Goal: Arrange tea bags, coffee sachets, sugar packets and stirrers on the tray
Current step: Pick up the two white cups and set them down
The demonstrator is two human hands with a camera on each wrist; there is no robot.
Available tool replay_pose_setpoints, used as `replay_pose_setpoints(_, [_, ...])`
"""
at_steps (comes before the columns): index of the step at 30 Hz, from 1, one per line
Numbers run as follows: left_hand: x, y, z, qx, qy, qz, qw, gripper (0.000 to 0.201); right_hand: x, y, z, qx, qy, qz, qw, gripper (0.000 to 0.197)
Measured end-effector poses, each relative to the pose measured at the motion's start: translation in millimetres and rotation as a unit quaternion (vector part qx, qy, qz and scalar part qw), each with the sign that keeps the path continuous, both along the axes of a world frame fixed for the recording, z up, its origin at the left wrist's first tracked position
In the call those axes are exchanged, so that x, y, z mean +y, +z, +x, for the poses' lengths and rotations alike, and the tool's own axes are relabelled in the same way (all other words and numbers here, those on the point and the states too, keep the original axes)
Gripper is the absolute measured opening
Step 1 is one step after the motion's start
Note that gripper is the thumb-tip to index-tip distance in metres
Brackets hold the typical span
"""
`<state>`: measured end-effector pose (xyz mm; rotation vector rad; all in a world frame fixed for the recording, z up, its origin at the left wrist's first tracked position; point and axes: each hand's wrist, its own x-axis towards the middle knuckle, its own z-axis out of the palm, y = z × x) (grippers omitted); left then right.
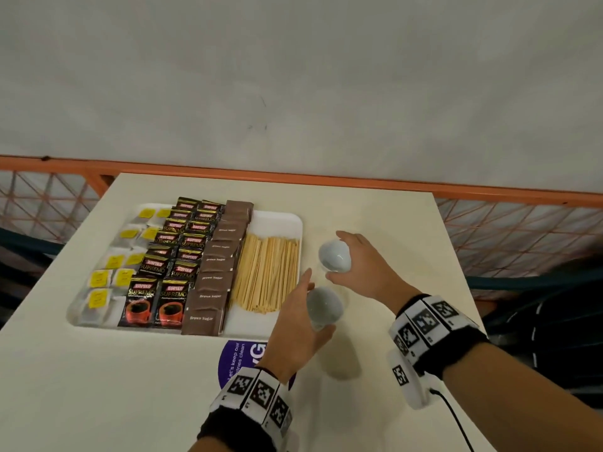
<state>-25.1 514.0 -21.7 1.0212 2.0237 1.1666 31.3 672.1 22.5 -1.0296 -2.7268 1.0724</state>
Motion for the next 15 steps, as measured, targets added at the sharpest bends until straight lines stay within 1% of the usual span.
replay_pose_setpoints(2, [4,-6,-3,-0.013,0.011,0.018,1.0,0.098,2,-4,-9,0.002,0.007,-0.015,1.0,0.086])
replay_pose_setpoints(4, [7,-13,-6,-0.025,0.022,0.041,0.999,0.095,4,-8,-16,0.001,0.018,-0.023,1.0,0.088])
replay_pose_setpoints(6, [9,-16,-6,-0.049,0.034,0.071,0.996,0.087,5,-11,-22,-0.006,0.029,-0.024,0.999,0.089])
replay_pose_setpoints(9, [9,-15,-7,-0.059,0.042,0.098,0.993,0.074,6,-15,-29,-0.009,0.032,-0.024,0.999,0.088])
replay_pose_setpoints(10, [10,-15,-8,-0.064,0.043,0.103,0.992,0.072,6,-16,-30,-0.007,0.031,-0.022,0.999,0.088])
replay_pose_setpoints(15, [11,-20,-11,-0.056,0.057,0.093,0.992,0.084,11,-22,-32,0.001,0.02,-0.021,1.0,0.086])
